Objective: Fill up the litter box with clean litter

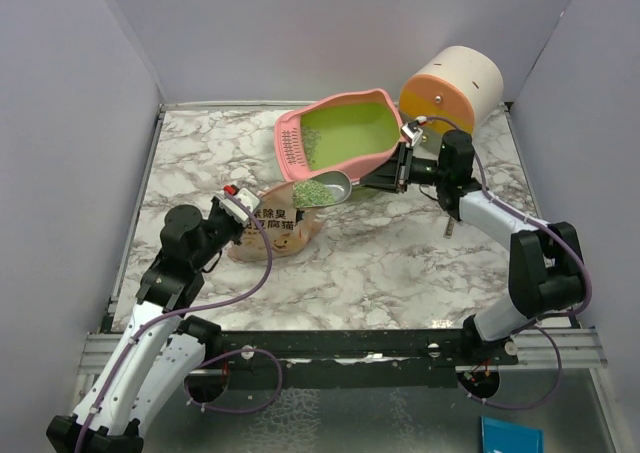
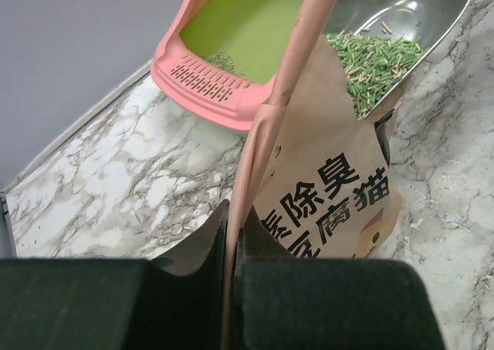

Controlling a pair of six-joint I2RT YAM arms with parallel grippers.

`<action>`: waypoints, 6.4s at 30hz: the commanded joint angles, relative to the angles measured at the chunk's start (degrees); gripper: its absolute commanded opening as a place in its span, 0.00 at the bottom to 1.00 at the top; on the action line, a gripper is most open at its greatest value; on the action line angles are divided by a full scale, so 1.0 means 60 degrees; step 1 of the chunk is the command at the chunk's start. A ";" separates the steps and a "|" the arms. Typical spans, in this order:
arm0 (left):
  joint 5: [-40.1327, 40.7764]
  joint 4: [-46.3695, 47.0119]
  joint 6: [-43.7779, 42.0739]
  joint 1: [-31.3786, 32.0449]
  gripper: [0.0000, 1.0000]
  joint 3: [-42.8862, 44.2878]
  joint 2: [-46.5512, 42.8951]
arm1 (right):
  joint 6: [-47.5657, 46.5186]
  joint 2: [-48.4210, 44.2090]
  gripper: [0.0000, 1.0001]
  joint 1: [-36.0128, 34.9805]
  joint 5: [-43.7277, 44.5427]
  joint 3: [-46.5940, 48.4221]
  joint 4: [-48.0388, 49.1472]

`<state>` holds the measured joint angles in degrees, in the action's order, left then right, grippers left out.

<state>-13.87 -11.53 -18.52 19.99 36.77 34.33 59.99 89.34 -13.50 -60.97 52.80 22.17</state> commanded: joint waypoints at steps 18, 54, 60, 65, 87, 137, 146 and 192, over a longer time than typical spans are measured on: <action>0.0218 0.1649 0.0529 0.0005 0.00 0.0013 -0.0373 | 0.1042 -0.0079 0.01 0.1036 -0.0603 0.0021 0.1649; -0.0019 0.0841 0.1143 0.0008 0.00 0.0350 -0.0763 | -0.3516 0.3842 0.01 0.1590 0.2290 0.8717 -0.5235; -0.0111 0.0894 0.1210 0.0003 0.00 0.0345 -0.0620 | -0.4625 0.3702 0.01 0.1590 0.3486 0.9430 -0.6361; -0.0183 0.0947 0.1285 0.0005 0.00 0.0346 -0.0545 | -0.5390 0.3462 0.01 0.1594 0.4461 0.9923 -0.7119; -0.0405 0.0958 0.1342 0.0002 0.00 0.0322 -0.0544 | -0.7692 0.1456 0.01 0.1590 0.6846 1.0304 -0.8889; -0.0872 0.0501 0.0817 0.0007 0.00 0.0947 0.0091 | -1.0272 0.0946 0.01 -0.2160 0.8923 1.1345 -1.1350; -0.0259 0.0562 0.0963 0.0001 0.00 0.1181 -0.0148 | -0.9147 -0.0198 0.01 -0.2160 0.5914 1.0324 -1.2465; -0.1399 0.0134 0.1507 -0.0001 0.00 0.1252 0.0273 | -0.9172 0.0733 0.01 -0.4074 0.6082 0.8249 -1.1571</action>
<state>-17.93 -17.23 -10.20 19.94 40.77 36.05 5.72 91.31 -35.83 -29.41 99.33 -47.59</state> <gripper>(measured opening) 0.028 0.236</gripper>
